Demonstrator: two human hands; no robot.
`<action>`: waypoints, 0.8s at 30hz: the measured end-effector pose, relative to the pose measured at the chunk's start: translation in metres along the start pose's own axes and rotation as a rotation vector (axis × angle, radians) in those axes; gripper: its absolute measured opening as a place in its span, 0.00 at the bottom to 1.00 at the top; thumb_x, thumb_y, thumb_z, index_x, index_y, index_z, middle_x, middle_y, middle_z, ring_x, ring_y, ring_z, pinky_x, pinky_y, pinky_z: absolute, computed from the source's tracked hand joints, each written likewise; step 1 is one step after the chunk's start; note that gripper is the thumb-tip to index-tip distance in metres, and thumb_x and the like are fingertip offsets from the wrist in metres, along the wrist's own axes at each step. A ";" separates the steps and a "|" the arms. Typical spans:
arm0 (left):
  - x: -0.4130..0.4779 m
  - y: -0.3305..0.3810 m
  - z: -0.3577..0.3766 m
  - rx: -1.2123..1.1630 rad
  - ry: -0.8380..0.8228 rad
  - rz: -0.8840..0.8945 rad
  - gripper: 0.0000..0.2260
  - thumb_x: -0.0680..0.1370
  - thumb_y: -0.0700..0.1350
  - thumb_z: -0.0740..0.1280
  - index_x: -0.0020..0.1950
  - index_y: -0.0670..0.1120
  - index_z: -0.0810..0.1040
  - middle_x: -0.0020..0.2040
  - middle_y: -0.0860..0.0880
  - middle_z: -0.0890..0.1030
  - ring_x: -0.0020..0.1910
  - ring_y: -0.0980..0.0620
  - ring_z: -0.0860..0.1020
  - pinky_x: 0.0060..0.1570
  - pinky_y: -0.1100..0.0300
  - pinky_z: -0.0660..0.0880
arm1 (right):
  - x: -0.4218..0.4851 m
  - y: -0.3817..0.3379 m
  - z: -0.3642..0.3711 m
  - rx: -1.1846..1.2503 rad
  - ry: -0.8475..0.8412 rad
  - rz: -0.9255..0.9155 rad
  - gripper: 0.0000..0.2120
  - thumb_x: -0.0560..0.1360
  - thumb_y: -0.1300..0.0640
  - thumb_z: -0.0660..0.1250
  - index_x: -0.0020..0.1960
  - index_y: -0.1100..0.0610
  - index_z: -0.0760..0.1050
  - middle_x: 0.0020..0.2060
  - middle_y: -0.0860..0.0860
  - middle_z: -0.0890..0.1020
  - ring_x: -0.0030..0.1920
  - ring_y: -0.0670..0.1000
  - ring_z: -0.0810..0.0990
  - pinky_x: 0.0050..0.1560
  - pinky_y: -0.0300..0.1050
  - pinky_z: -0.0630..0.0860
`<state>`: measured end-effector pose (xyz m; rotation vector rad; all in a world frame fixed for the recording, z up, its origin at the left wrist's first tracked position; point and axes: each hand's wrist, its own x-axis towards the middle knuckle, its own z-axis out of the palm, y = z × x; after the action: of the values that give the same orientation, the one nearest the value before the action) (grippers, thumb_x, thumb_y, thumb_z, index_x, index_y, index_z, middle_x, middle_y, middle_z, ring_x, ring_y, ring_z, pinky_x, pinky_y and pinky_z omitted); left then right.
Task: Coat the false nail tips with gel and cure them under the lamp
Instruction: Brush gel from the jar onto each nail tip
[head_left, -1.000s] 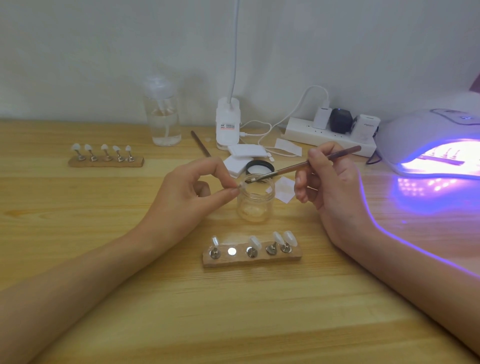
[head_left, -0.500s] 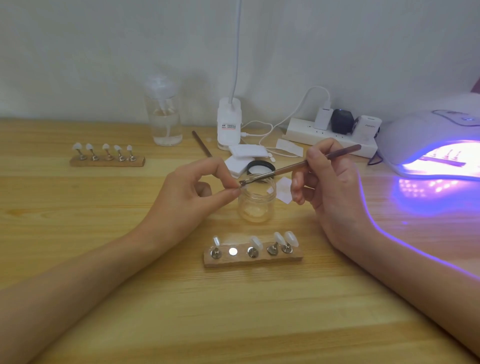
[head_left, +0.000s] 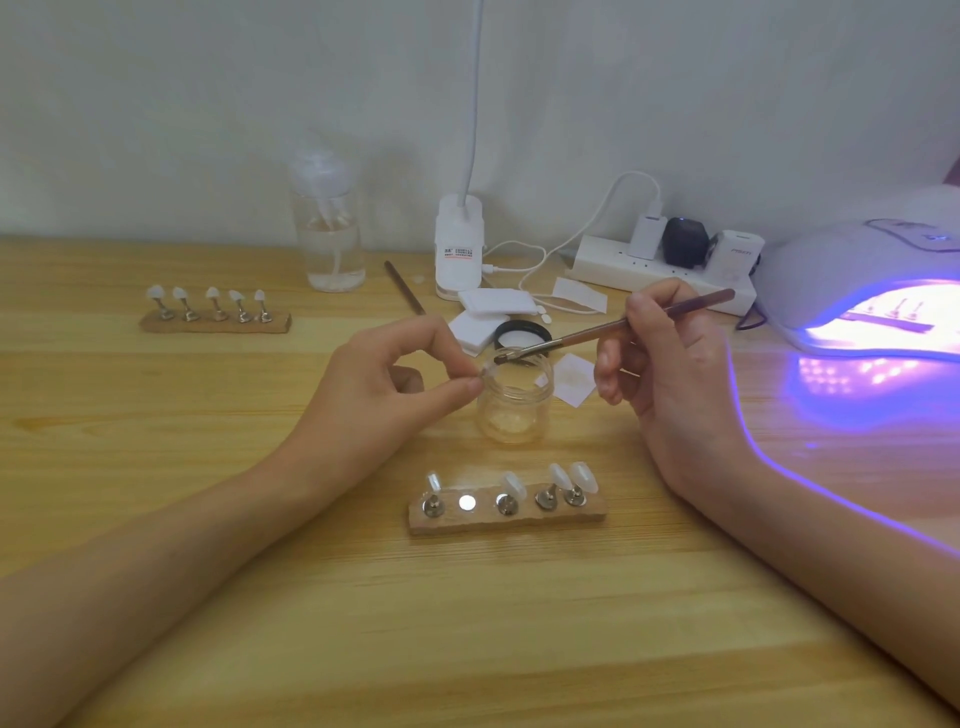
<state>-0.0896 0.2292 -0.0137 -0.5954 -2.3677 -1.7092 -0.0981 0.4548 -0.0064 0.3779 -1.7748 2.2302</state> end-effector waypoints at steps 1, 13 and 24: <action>0.000 0.000 0.000 -0.003 0.002 -0.007 0.06 0.73 0.42 0.76 0.40 0.48 0.80 0.44 0.52 0.82 0.25 0.54 0.65 0.28 0.67 0.64 | 0.000 -0.001 0.001 0.014 -0.016 -0.012 0.09 0.82 0.57 0.60 0.44 0.54 0.66 0.26 0.51 0.77 0.25 0.50 0.74 0.26 0.39 0.71; 0.000 0.002 0.000 -0.007 0.012 -0.034 0.06 0.72 0.43 0.76 0.38 0.49 0.80 0.42 0.56 0.83 0.25 0.56 0.66 0.28 0.69 0.66 | -0.001 -0.002 0.002 0.025 -0.047 -0.025 0.08 0.81 0.55 0.60 0.44 0.53 0.67 0.27 0.52 0.77 0.25 0.50 0.74 0.26 0.39 0.72; -0.001 0.004 0.001 -0.009 0.021 -0.065 0.07 0.71 0.45 0.77 0.37 0.51 0.81 0.38 0.59 0.82 0.25 0.57 0.65 0.29 0.72 0.66 | -0.002 -0.001 0.003 -0.003 -0.032 -0.011 0.08 0.83 0.56 0.60 0.44 0.54 0.67 0.27 0.51 0.77 0.25 0.50 0.74 0.26 0.39 0.71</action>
<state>-0.0874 0.2310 -0.0112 -0.5048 -2.3909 -1.7442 -0.0956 0.4519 -0.0054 0.4244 -1.7877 2.2260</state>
